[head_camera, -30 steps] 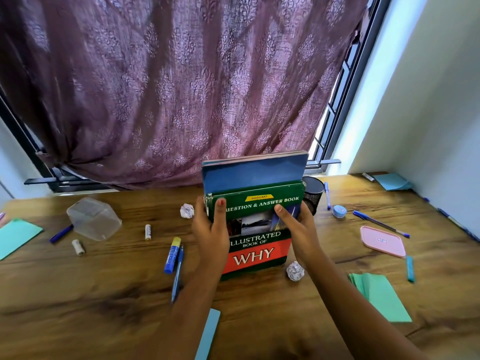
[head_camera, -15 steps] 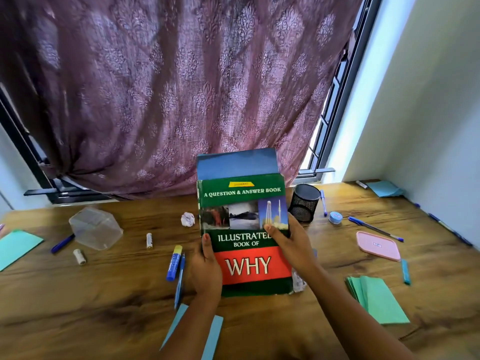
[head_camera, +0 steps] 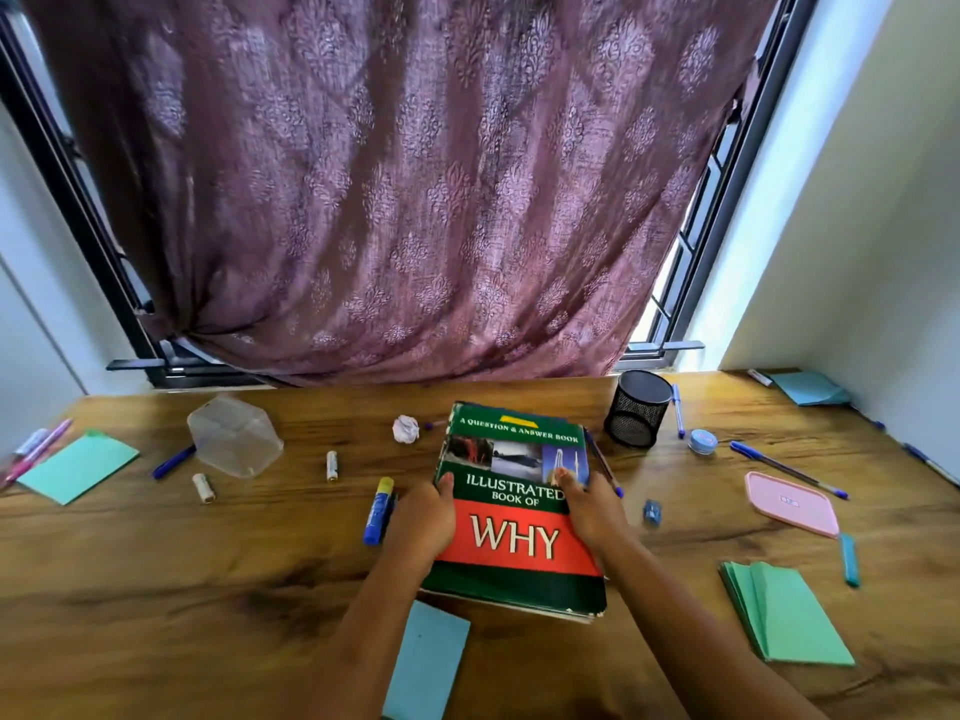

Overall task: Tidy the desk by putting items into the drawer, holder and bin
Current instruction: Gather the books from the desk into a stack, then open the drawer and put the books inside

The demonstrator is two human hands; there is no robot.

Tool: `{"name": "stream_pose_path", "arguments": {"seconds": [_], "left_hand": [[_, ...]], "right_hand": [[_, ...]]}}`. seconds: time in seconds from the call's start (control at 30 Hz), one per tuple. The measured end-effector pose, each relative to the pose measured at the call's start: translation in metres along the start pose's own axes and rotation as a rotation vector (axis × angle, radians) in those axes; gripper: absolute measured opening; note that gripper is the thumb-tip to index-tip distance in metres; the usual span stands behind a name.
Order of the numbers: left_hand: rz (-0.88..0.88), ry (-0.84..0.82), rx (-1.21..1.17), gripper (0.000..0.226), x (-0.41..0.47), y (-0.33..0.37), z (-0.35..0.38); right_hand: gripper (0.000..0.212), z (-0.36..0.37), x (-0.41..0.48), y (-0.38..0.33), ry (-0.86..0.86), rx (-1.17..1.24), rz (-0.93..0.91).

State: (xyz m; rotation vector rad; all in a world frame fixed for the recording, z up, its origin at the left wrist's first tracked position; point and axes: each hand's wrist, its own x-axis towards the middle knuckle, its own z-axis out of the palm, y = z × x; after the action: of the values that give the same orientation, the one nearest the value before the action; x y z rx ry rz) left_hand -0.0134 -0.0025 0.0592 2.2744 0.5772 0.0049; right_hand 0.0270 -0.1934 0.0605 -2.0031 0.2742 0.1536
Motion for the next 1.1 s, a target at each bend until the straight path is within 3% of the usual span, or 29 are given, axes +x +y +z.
{"name": "stream_pose_path", "arguments": {"seconds": [0.4, 0.67, 0.87, 1.1], "left_hand": [[0.009, -0.181, 0.303, 0.050, -0.001, -0.020, 0.038], [0.119, -0.144, 0.451, 0.051, -0.004, -0.016, 0.035], [0.141, -0.118, 0.491, 0.046, -0.003, -0.011, 0.031], [0.131, 0.017, 0.570, 0.033, -0.031, 0.015, 0.027]], "right_hand": [[0.018, -0.002, 0.016, 0.020, 0.008, -0.289, 0.006], [0.035, -0.015, 0.014, 0.009, -0.008, -0.397, -0.040], [0.035, -0.015, 0.000, 0.013, -0.057, -0.473, -0.102], [0.044, -0.034, -0.023, 0.027, 0.031, -0.408, -0.282]]}}
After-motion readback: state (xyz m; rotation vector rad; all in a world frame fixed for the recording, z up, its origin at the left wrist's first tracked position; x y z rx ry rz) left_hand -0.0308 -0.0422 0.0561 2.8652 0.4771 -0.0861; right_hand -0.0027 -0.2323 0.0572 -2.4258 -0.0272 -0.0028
